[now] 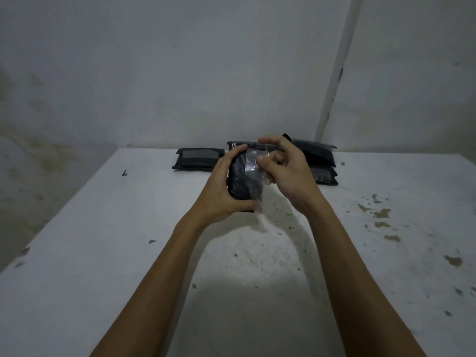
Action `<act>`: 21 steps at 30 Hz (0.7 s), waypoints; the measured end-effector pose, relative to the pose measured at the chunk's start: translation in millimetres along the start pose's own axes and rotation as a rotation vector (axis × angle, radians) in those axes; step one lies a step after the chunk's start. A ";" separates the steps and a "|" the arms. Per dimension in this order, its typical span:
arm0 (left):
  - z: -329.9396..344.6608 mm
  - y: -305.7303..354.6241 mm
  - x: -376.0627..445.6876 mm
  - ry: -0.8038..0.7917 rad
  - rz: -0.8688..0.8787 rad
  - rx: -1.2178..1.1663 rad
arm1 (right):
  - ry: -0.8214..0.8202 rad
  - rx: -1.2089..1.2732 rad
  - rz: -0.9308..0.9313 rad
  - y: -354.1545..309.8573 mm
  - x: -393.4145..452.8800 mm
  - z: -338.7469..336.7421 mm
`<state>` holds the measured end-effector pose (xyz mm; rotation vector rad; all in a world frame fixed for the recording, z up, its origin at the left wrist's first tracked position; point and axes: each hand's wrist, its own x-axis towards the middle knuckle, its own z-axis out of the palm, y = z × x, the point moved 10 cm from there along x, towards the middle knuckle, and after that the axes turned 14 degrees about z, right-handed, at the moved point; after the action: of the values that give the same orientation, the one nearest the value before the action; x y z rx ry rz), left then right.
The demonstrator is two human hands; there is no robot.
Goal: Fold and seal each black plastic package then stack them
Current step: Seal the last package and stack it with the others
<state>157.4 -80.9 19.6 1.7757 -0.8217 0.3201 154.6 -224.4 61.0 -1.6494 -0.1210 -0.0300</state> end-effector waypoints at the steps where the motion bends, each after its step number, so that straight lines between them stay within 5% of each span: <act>1: -0.6 -0.4 1.6 -0.001 0.007 0.006 | 0.007 -0.004 -0.001 0.7 2.5 -0.3; 21: -4.1 2.7 3.9 0.010 0.099 0.123 | 0.139 -0.097 -0.071 4.6 18.3 -4.0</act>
<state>159.2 -79.0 25.4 1.8493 -0.9018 0.4528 173.5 -227.7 58.5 -1.7337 -0.0725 -0.2073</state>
